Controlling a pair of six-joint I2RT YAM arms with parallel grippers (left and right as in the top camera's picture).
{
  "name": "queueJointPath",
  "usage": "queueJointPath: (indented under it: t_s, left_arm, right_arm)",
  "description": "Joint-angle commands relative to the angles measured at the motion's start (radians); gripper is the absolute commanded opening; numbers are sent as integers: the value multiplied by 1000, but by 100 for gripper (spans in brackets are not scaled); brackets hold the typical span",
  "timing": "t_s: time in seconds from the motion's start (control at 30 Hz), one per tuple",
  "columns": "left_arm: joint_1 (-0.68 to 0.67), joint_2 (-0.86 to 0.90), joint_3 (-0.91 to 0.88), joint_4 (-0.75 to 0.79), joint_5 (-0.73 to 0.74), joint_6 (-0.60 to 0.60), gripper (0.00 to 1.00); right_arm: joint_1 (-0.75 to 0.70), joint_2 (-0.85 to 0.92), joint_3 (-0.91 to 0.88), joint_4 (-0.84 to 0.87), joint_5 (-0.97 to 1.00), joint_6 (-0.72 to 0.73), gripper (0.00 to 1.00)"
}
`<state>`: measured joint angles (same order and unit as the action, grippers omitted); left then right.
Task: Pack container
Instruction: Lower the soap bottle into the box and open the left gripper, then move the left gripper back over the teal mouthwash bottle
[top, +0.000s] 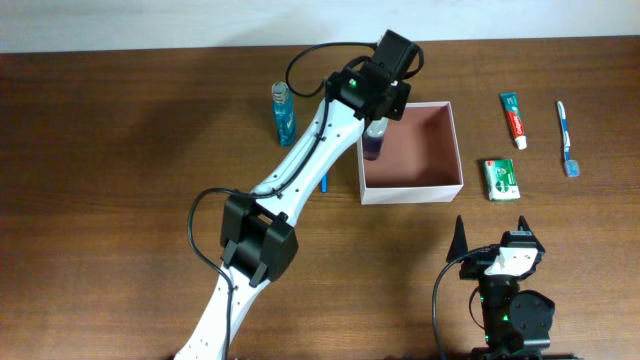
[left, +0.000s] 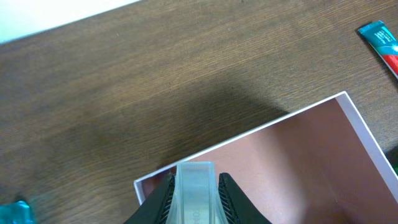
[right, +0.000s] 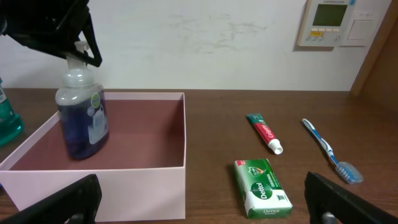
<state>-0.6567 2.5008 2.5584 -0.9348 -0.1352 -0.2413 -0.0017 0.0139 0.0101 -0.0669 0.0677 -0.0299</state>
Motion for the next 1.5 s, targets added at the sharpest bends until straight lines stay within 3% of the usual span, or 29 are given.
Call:
queueJointPath:
  t_s: [0.0, 0.07, 0.43, 0.7, 0.87, 1.0, 1.13, 1.2, 1.27, 1.47]
  left_arm:
    - [3, -8, 21, 16, 0, -39, 36]
    - [3, -8, 21, 16, 0, -39, 43]
    - [3, -8, 40, 45, 0, -34, 44]
    - [22, -10, 315, -2, 13, 58, 55]
    - [68, -10, 493, -127, -70, 57, 56]
    - [137, -10, 551, -311, -181, 57, 57]
    - [209, -9, 550, -483, -148, 56, 57]
    - [251, -8, 550, -581, -114, 56, 66]
    - [278, -8, 550, -631, -103, 56, 68]
    - [338, 15, 549, -653, -51, 61, 68]
  right_arm:
    - [8, -6, -5, -6, 20, 0, 99]
    - [8, -7, -5, -6, 20, 0, 99]
    - [8, -7, -5, -6, 20, 0, 99]
    - [8, -6, -5, -6, 20, 0, 99]
    - [8, -6, -5, -6, 20, 0, 99]
    - [8, -7, -5, -6, 20, 0, 99]
    - [8, -7, -5, -6, 20, 0, 99]
    - [8, -6, -5, -6, 20, 0, 99]
    - [8, -7, -5, -6, 20, 0, 99]
    - [8, -6, -5, -6, 20, 0, 99]
